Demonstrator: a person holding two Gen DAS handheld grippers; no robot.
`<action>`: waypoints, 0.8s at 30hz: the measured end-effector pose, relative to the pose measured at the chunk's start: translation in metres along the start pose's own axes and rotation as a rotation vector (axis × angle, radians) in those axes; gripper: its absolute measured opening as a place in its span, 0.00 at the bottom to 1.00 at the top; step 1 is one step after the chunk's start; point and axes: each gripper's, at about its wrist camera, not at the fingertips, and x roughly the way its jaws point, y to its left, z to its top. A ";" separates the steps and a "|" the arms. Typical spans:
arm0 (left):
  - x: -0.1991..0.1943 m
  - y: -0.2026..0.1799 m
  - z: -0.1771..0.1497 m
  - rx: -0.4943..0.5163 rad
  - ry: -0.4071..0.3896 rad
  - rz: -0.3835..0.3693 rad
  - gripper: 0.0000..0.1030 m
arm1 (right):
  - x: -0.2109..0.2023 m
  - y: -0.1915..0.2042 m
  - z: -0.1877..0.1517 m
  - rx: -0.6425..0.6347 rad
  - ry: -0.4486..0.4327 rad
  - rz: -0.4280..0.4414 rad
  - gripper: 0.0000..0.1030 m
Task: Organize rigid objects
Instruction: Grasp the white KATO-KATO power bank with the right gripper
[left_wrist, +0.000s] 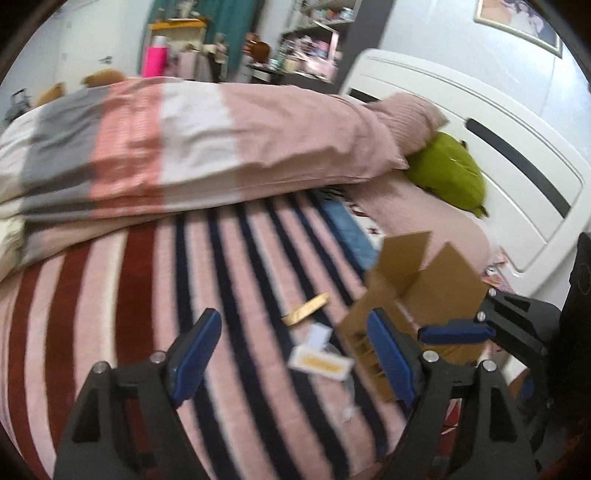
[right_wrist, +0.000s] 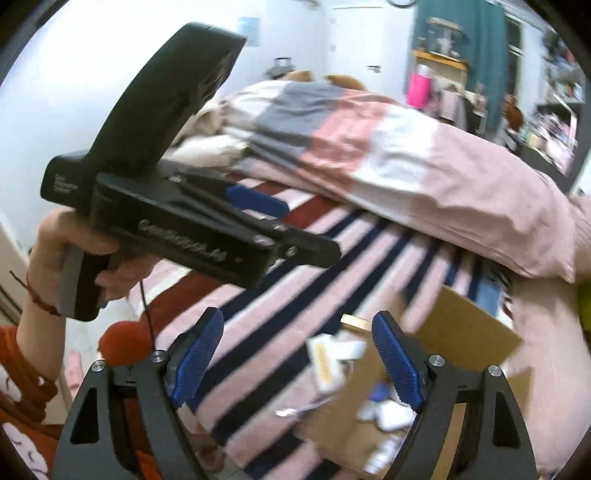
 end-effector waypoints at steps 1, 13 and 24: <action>-0.003 0.009 -0.008 -0.009 -0.008 0.012 0.76 | 0.010 0.009 0.001 -0.006 0.017 0.020 0.78; 0.017 0.069 -0.092 -0.094 0.007 0.065 0.76 | 0.142 0.017 -0.050 0.025 0.279 -0.256 0.67; 0.031 0.069 -0.107 -0.106 0.027 0.034 0.76 | 0.189 -0.012 -0.080 -0.090 0.405 -0.551 0.55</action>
